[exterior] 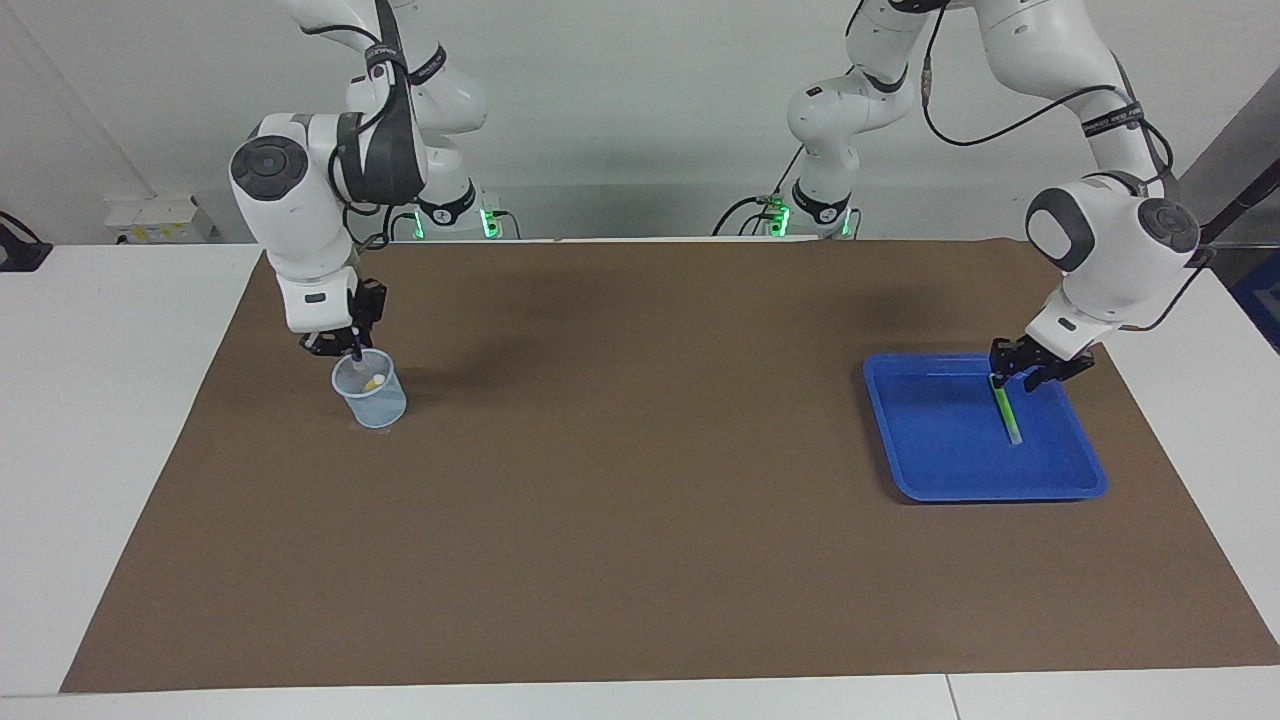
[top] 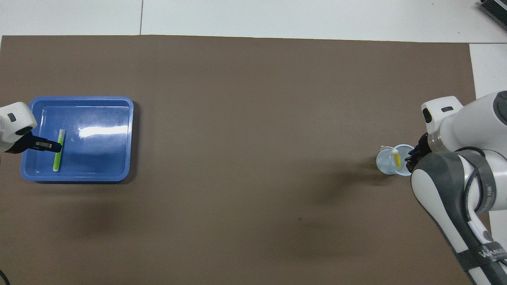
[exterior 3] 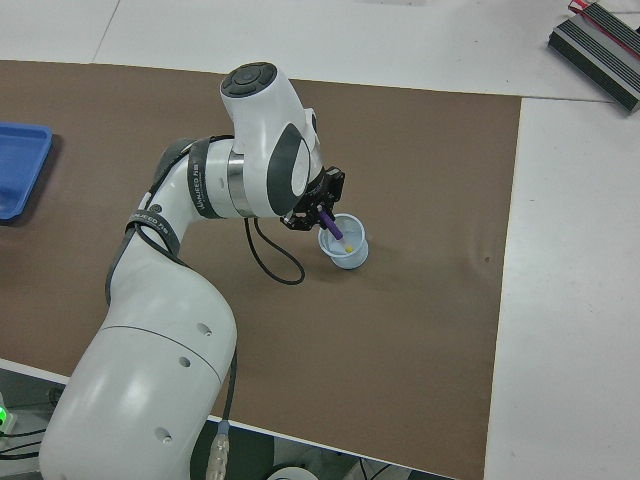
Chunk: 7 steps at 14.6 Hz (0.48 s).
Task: Transfer and insert pens with both arms
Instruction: 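Lower the purple pen into the white cup with the right gripper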
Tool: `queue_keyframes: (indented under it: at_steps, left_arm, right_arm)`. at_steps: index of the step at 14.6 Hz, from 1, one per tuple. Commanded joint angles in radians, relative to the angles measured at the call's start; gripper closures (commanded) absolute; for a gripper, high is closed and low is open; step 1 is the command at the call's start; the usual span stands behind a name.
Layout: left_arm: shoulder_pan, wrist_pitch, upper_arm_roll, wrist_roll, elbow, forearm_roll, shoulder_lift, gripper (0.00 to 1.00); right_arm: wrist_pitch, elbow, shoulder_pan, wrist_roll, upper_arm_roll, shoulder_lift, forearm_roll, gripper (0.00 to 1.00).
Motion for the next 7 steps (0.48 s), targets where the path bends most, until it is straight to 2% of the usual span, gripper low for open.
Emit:
queue_keyframes:
  at_steps: [1,2,4,5,6,7]
  left_arm:
    - [0.017,0.031,-0.006,0.034,0.041,0.046,0.058,0.5]
    - [0.023,0.049,-0.006,0.037,0.043,0.046,0.069,0.49]
    - [0.026,0.077,-0.006,0.041,0.043,0.046,0.089,0.49]
    - [0.039,0.089,-0.008,0.04,0.043,0.046,0.098,0.49]
    - [0.042,0.102,-0.008,0.04,0.041,0.046,0.103,0.49]
    - [0.042,0.119,-0.008,0.04,0.041,0.046,0.117,0.49]
  right_arm:
    - [0.077,-0.099,-0.05,-0.019,0.012,-0.035,0.054,1.0]
    - [0.09,-0.11,-0.051,-0.016,0.012,-0.038,0.064,1.0]
    - [0.09,-0.112,-0.048,-0.011,0.012,-0.038,0.065,0.79]
    - [0.093,-0.11,-0.048,-0.017,0.012,-0.038,0.065,0.62]
    - [0.094,-0.107,-0.047,-0.017,0.012,-0.038,0.064,0.51]
    - [0.091,-0.102,-0.042,-0.014,0.012,-0.037,0.065,0.5]
